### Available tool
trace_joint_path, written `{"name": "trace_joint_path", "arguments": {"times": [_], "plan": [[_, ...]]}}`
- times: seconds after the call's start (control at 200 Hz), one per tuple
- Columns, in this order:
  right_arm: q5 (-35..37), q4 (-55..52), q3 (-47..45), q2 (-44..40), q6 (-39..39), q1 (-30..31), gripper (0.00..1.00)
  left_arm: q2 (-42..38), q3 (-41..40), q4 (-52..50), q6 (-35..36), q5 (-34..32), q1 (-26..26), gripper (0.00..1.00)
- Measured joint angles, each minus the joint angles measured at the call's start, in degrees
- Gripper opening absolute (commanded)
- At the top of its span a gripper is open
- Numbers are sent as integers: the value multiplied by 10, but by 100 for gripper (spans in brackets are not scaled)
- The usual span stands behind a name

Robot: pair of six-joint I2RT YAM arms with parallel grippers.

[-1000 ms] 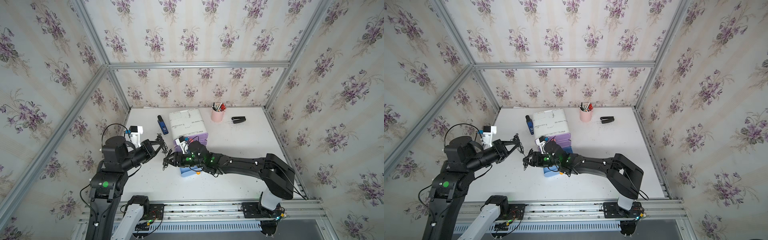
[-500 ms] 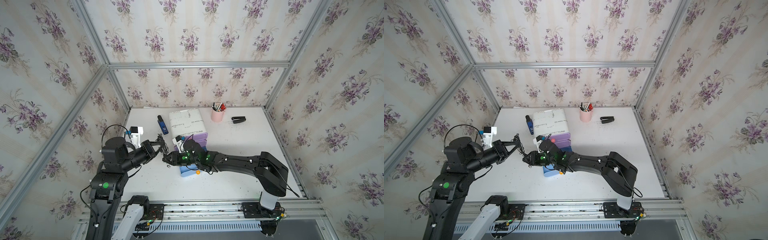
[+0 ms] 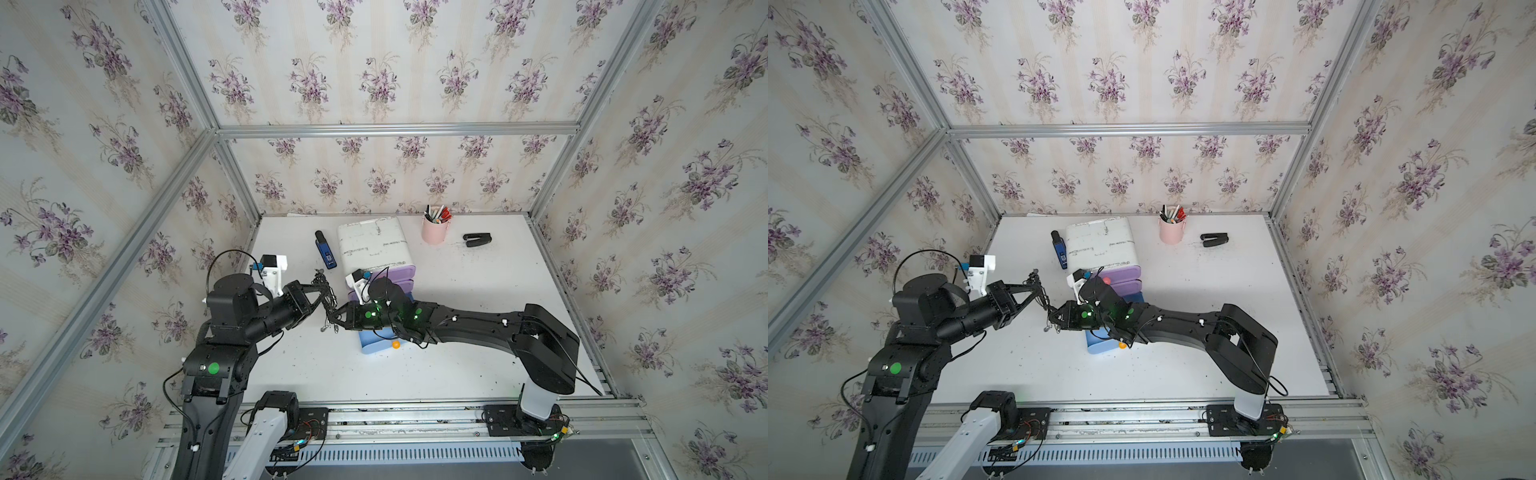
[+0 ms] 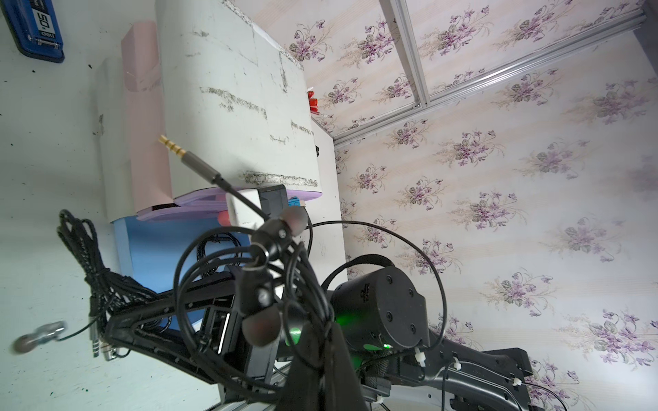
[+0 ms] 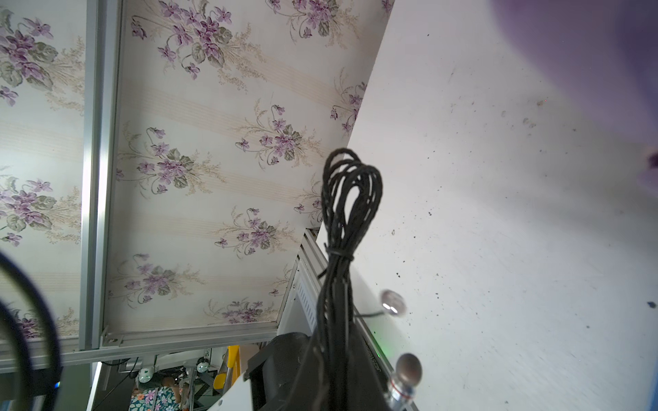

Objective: Place the wired earphones into the drawer by color
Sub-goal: Pick up the wired earphones from the center of the board, then place the wired earphones in the drawer.

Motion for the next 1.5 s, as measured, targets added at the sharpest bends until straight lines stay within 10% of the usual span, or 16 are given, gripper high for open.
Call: {"name": "trace_joint_path", "arguments": {"times": [0.869,1.504], "plan": [[-31,-47,-119,-142,-4,13,0,18,22,-67,92,-107,2,1],[-16,-82,-278,-248,42,-143,0,-68,-74,-31,87,-30,-58,2]]}}
